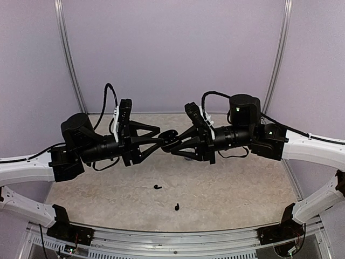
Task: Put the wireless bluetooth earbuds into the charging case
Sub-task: Adjust the left earbud at the center of the board.
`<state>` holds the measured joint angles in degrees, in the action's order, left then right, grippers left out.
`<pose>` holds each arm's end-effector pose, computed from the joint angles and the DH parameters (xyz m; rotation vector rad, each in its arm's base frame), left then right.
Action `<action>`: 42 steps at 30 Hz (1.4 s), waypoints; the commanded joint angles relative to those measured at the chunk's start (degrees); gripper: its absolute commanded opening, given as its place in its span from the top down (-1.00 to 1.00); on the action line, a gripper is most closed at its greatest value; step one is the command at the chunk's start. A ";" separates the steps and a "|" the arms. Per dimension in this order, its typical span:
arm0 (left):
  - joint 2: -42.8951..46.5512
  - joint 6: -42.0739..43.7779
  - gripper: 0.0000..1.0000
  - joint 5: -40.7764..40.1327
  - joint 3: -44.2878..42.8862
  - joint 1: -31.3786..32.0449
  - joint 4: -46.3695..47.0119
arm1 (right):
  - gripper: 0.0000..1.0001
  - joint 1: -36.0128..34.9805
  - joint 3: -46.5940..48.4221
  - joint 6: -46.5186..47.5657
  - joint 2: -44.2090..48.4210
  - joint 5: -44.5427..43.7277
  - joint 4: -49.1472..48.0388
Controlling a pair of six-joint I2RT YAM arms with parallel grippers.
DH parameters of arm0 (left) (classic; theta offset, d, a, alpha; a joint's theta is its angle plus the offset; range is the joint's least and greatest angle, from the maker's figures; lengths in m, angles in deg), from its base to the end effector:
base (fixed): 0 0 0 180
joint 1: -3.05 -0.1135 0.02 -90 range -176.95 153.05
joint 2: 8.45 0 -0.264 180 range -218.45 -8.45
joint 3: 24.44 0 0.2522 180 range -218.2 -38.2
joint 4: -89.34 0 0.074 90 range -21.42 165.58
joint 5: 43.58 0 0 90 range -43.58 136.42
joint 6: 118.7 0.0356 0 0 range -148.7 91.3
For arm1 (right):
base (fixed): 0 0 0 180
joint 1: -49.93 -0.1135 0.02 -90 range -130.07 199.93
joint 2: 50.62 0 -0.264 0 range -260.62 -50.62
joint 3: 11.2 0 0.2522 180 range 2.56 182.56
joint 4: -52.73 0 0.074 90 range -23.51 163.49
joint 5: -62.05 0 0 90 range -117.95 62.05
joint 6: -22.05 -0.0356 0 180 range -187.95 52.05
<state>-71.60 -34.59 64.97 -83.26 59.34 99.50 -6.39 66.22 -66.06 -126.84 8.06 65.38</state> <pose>0.1346 -0.2221 0.3409 0.9146 1.2845 -1.1042 0.1545 0.2696 0.3548 -1.3225 1.3700 1.2201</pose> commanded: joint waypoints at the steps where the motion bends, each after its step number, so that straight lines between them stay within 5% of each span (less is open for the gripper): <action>1: -1.23 -0.18 0.03 -4.11 -1.80 0.04 -0.30 | 0.88 -0.72 -0.77 1.39 1.08 1.27 0.52; 11: -3.16 -4.30 0.10 -3.75 -2.16 -1.53 -1.42 | 0.91 -1.54 -1.01 4.60 1.56 0.10 2.55; 22: 2.17 -6.37 -0.21 -0.88 3.16 -1.55 0.75 | 0.93 2.46 -7.30 -1.24 4.88 -1.36 -2.54; 38: 6.66 -28.81 -0.13 -30.41 21.05 0.64 -5.06 | 0.90 9.65 -16.04 -5.57 11.48 -1.16 -5.32; 42: 2.63 -35.99 -0.07 -30.10 22.03 0.89 -6.19 | 0.90 9.91 -16.11 -5.31 11.71 -0.97 -4.80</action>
<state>-66.05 -61.22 38.85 -62.32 59.78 94.71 2.81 50.59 -70.89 -116.48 6.85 61.30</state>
